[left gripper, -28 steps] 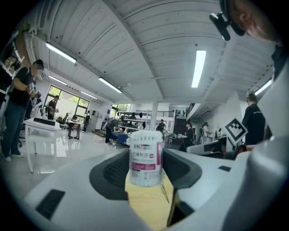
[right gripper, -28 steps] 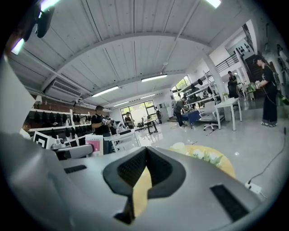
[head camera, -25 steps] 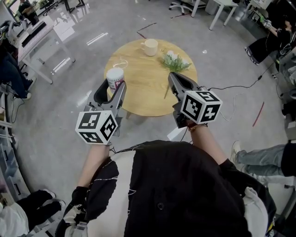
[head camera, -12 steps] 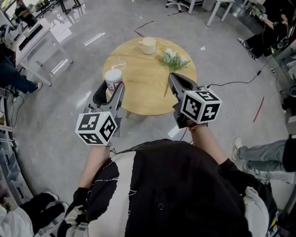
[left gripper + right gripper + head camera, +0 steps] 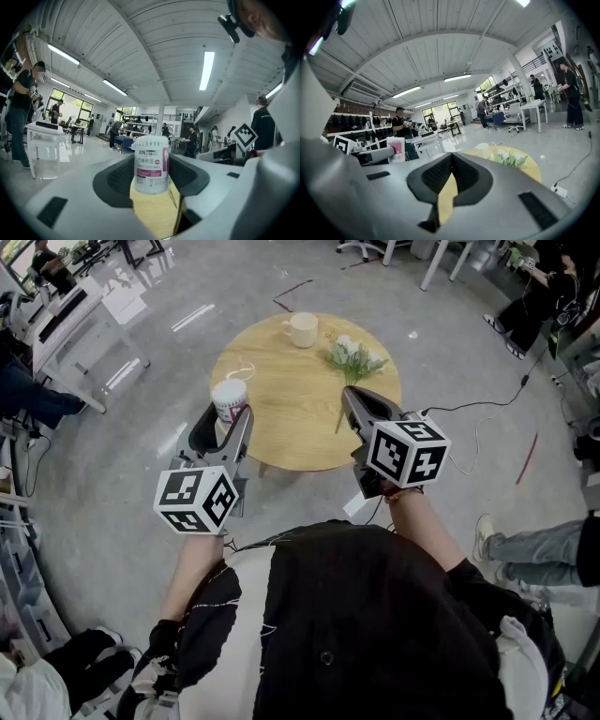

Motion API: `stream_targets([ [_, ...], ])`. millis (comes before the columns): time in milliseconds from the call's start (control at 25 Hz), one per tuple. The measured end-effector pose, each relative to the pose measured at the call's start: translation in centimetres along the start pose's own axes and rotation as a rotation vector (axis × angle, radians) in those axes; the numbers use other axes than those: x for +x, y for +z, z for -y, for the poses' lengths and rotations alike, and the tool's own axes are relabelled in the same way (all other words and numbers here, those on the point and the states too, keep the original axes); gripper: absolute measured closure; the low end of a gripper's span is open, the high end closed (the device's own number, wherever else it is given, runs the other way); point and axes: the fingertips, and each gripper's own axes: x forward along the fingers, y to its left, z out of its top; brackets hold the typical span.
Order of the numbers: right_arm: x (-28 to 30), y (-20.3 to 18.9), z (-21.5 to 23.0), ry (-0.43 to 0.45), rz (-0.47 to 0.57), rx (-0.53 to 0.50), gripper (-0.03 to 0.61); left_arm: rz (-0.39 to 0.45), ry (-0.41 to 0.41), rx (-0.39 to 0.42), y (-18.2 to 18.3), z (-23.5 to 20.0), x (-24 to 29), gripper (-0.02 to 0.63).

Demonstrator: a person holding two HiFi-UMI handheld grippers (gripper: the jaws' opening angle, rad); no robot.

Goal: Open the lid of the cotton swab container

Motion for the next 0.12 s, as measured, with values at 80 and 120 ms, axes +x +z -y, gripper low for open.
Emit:
stream_targets([
  [80, 0.06, -0.19, -0.06, 0.002, -0.007, 0.000, 0.575, -0.002, 0.002, -0.001, -0.06, -0.08, -0.09, 0.371],
  [120, 0.10, -0.29, -0.10, 0.003, -0.011, 0.000, 0.575, -0.003, 0.003, -0.002, -0.10, -0.14, -0.14, 0.371],
])
